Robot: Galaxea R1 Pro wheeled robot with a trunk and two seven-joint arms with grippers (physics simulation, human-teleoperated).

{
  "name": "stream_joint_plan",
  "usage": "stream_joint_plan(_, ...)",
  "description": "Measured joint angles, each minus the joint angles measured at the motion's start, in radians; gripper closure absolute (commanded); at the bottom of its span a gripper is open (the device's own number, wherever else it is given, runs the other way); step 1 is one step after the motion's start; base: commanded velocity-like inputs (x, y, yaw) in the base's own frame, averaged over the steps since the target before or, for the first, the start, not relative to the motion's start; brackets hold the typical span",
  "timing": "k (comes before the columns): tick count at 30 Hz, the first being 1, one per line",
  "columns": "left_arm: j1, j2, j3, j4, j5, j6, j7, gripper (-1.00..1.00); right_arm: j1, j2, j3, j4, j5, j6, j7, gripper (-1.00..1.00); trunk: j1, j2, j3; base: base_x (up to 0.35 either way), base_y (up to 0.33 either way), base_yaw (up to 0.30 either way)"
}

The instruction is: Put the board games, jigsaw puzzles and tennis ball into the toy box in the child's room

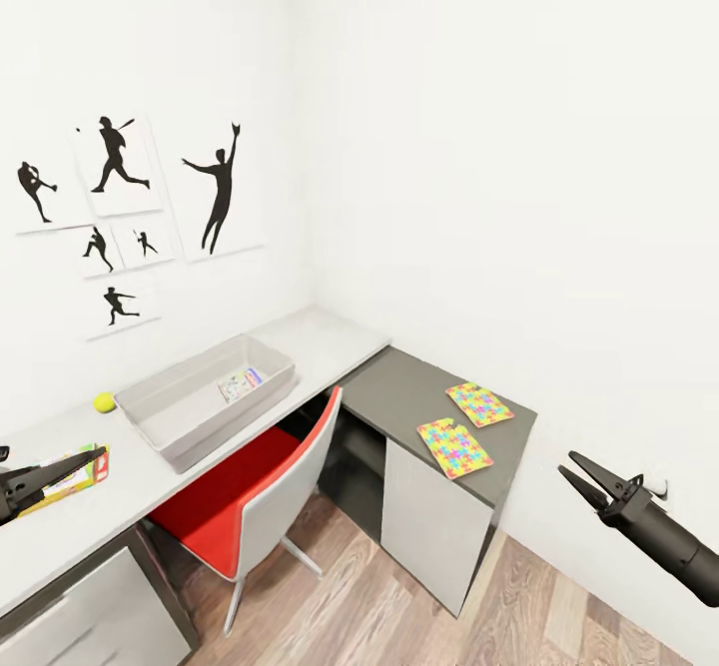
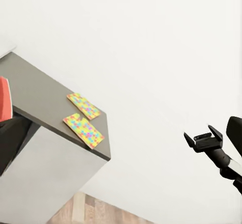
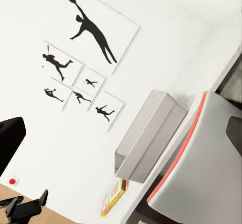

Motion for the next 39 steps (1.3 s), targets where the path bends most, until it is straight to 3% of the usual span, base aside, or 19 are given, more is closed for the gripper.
stream_joint_plan(39,0.0,0.0,0.0,0.0,0.0,0.0,0.0,-1.0,0.0,0.0,0.0,0.003,0.0,0.0,-0.001,-1.0,0.0,0.0,0.0,-0.013,0.015,-0.277)
